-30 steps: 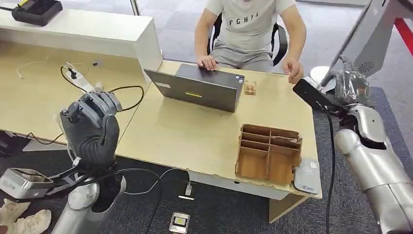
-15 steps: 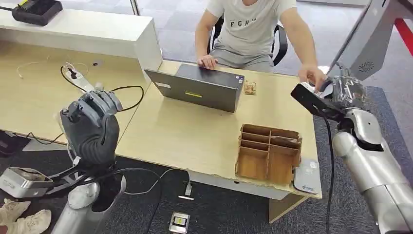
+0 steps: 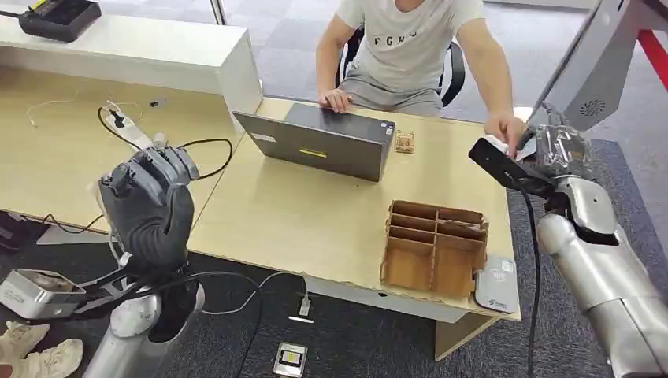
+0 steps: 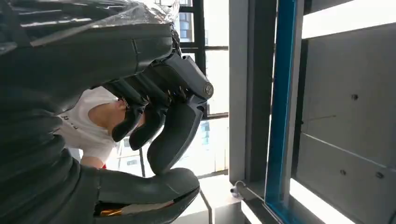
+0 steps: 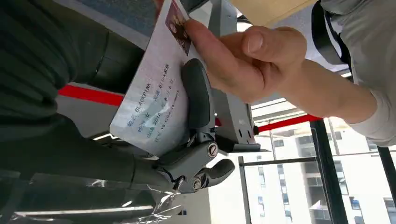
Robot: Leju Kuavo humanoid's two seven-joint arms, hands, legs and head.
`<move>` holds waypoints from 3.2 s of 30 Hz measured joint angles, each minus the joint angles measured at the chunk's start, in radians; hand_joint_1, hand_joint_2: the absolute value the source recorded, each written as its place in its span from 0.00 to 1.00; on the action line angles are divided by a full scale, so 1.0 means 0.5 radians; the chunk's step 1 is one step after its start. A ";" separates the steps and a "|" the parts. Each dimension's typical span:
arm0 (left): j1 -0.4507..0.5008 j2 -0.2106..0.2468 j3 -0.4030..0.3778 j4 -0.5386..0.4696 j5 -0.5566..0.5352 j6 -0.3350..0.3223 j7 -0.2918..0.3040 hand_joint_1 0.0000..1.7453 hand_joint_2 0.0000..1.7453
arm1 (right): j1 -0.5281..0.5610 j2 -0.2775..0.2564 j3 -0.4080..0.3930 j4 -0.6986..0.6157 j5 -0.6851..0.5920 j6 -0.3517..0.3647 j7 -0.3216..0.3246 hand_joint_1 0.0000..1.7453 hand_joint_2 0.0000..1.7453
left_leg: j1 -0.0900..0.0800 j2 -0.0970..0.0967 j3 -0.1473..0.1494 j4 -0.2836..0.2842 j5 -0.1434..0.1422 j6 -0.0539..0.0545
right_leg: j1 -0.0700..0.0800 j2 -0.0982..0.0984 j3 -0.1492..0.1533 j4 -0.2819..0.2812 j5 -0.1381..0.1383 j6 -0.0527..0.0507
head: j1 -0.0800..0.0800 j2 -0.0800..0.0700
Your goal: Pass the card to the sensor for recognition and then transmit it.
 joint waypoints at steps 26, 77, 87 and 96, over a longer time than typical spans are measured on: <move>0.055 0.000 0.058 0.000 -0.014 -0.069 0.053 0.87 1.00 | 0.413 -0.093 -0.069 -0.521 -0.137 -0.053 0.001 0.00 1.00 | 0.000 0.000 0.001 0.000 -0.001 0.000 | 0.001 0.000 0.000 -0.001 0.000 0.000 | 0.000 0.000; 0.210 0.025 0.118 -0.090 -0.124 0.037 0.075 0.85 1.00 | 1.264 -0.296 -0.347 -1.876 -0.452 0.047 -0.117 0.00 1.00 | 0.000 0.000 -0.002 -0.002 -0.001 0.000 | 0.000 0.000 0.001 -0.002 -0.001 0.000 | 0.000 0.000; 0.198 0.027 0.114 -0.091 -0.106 -0.006 0.081 0.86 1.00 | 1.223 -0.292 -0.307 -1.619 -0.353 0.073 -0.053 0.00 1.00 | 0.000 0.000 -0.001 -0.001 -0.001 0.000 | 0.000 0.000 0.001 -0.002 -0.001 0.000 | 0.000 0.000; 0.168 0.027 0.111 -0.085 -0.097 -0.051 0.090 0.86 1.00 | 1.202 -0.292 -0.285 -1.353 -0.259 0.049 -0.031 0.00 1.00 | 0.000 0.000 -0.001 -0.001 -0.001 0.000 | 0.000 0.000 0.001 -0.002 -0.001 0.000 | 0.000 0.000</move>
